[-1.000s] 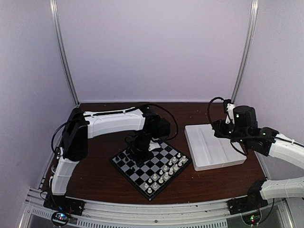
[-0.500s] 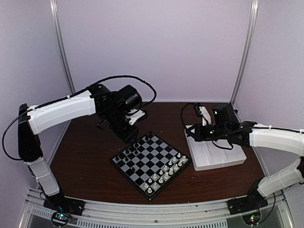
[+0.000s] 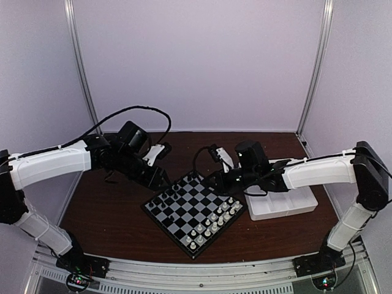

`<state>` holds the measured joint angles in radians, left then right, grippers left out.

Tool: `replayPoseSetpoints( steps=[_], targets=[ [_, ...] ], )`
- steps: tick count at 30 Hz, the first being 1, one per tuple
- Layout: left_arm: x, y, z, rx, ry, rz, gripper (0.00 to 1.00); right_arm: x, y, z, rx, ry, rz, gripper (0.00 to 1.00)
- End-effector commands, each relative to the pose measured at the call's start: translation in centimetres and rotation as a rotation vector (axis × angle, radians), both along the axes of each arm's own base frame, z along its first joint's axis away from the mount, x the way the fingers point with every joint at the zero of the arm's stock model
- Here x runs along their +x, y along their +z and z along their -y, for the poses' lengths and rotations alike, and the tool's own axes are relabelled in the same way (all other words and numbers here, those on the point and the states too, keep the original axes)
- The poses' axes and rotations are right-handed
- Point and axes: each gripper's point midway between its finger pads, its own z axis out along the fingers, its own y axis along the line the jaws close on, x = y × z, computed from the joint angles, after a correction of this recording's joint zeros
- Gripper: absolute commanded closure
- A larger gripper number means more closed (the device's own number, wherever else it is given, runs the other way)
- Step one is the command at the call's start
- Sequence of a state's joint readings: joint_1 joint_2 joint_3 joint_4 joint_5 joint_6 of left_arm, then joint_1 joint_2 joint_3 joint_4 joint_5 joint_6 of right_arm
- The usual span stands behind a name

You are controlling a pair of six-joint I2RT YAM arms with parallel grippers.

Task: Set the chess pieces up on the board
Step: Place the chess piece on the chessboard.

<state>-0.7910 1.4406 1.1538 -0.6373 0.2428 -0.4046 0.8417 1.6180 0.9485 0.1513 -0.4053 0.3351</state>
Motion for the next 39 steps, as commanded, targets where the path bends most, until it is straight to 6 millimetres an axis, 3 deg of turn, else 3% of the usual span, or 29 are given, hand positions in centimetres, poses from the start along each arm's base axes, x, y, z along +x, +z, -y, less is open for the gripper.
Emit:
replayPoseSetpoints(
  steps=[1, 8, 15, 26, 39],
  targets=[
    [1.4, 2.5, -0.3, -0.104, 0.054, 0.083, 0.59, 0.2, -1.3, -3.0, -0.024, 0.022, 0.071, 1.00],
    [1.0, 2.3, -1.8, -0.069, 0.074, 0.102, 0.59, 0.2, -4.5, -6.4, -0.068, 0.020, 0.167, 1.00],
    [0.9, 2.5, -2.6, -0.040, 0.071, 0.111, 0.58, 0.3, -6.6, -8.3, -0.086, 0.043, 0.216, 1.00],
    [1.0, 2.5, -2.6, -0.039, 0.074, 0.115, 0.58, 0.2, -8.1, -8.3, -0.137, 0.063, 0.207, 0.94],
    [1.0, 2.3, -2.6, -0.027, 0.068, 0.113, 0.58, 0.4, -8.1, -8.3, -0.149, 0.060, 0.211, 0.92]
  ],
)
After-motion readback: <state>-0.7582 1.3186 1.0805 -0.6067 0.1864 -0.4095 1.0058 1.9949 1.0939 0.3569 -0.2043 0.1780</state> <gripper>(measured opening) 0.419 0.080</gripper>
